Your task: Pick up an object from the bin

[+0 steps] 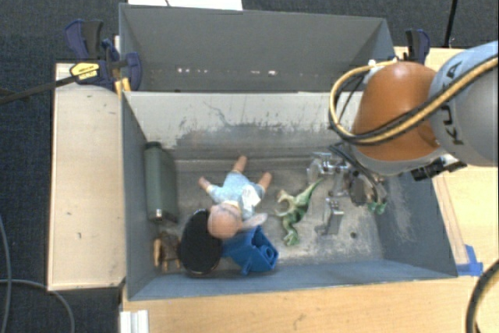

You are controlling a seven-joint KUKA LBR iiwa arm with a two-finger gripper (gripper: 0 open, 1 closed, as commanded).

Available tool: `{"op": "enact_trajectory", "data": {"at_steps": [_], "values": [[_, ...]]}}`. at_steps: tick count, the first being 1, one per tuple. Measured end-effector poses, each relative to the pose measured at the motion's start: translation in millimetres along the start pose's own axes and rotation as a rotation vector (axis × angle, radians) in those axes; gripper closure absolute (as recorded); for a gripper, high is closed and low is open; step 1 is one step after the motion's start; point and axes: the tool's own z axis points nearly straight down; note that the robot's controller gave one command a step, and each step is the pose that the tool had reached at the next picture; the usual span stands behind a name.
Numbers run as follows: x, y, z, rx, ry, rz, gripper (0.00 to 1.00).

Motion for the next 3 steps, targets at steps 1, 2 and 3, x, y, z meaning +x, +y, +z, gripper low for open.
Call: {"op": "enact_trajectory", "data": {"at_steps": [1,2,3], "values": [[-0.3,0.0,-2.1,0.0,-0.003,0.0,0.0],[-24.3,14.5,-44.0,0.001,-0.002,-0.054,0.0],[-35.3,24.1,-29.5,0.001,-0.023,-0.119,0.0]]}}
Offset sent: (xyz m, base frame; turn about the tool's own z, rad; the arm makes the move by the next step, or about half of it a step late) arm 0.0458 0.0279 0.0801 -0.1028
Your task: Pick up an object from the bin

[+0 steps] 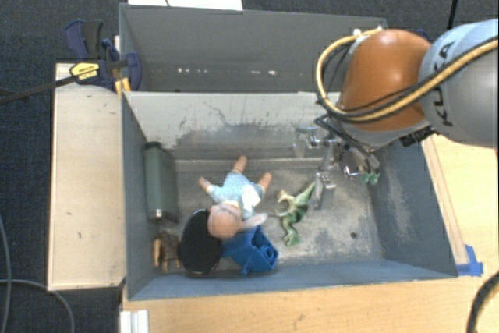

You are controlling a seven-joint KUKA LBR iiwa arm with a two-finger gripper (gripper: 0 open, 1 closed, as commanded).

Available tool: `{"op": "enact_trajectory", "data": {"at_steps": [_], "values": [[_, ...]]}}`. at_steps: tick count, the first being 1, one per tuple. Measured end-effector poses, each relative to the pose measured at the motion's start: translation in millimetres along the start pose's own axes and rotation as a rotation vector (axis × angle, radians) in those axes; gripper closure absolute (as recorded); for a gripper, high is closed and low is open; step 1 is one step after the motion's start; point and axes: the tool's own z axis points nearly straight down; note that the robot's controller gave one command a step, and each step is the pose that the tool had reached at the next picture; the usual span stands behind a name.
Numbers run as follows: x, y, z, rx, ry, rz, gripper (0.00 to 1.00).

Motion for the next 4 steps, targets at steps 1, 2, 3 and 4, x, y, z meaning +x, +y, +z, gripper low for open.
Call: {"op": "enact_trajectory", "data": {"at_steps": [1,2,3,4], "values": [[8.5,46.9,48.0,0.0,0.014,0.078,0.0],[-5.2,51.9,72.5,-0.002,0.012,-0.041,1.0],[-5.3,52.0,72.5,-0.002,0.012,-0.04,1.0],[-19.7,66.3,68.7,-0.001,0.015,-0.064,1.0]]}}
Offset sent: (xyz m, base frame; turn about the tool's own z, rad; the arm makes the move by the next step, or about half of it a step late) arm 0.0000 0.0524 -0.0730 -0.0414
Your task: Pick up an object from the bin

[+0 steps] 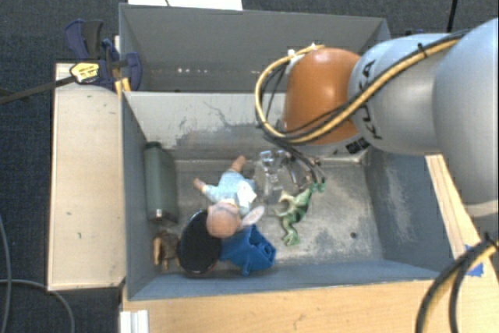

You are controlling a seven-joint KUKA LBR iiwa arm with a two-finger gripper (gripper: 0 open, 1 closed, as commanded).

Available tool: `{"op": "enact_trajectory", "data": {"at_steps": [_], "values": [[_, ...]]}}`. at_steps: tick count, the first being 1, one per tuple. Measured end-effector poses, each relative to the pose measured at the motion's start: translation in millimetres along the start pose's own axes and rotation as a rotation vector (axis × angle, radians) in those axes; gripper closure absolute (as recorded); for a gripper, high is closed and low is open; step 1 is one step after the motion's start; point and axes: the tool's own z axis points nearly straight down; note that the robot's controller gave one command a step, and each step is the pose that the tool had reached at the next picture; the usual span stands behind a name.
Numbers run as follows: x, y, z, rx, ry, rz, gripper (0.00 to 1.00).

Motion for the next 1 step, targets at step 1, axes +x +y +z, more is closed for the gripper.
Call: {"op": "enact_trajectory", "data": {"at_steps": [1], "values": [[26.4,-26.8,-10.9,-0.004,-0.001,-0.02,1.0]]}}
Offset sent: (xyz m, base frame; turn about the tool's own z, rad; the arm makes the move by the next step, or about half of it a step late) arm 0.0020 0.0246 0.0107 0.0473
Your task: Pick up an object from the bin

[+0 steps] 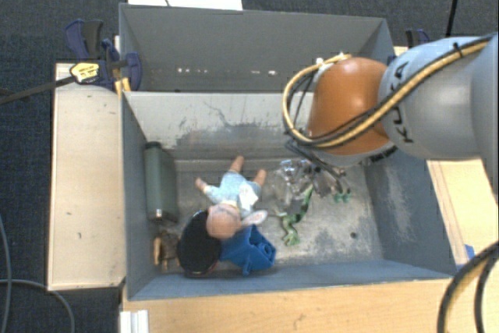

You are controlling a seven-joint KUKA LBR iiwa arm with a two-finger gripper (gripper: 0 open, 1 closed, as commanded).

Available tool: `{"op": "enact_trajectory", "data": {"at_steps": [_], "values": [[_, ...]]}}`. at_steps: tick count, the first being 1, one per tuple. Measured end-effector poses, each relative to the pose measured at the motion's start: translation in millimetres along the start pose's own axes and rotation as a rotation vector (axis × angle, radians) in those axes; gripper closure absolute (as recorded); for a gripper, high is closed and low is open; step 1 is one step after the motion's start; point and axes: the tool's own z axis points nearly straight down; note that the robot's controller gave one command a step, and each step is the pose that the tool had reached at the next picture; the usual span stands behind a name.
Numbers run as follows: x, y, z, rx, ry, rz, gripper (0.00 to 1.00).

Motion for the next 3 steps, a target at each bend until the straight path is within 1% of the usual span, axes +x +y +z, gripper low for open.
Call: {"op": "enact_trajectory", "data": {"at_steps": [1,2,3], "values": [[-30.3,42.6,-0.6,0.004,0.0,0.064,0.0],[-34.0,50.4,0.0,0.002,0.001,0.067,1.0],[-34.0,50.4,0.0,0.002,0.001,0.067,1.0]]}}
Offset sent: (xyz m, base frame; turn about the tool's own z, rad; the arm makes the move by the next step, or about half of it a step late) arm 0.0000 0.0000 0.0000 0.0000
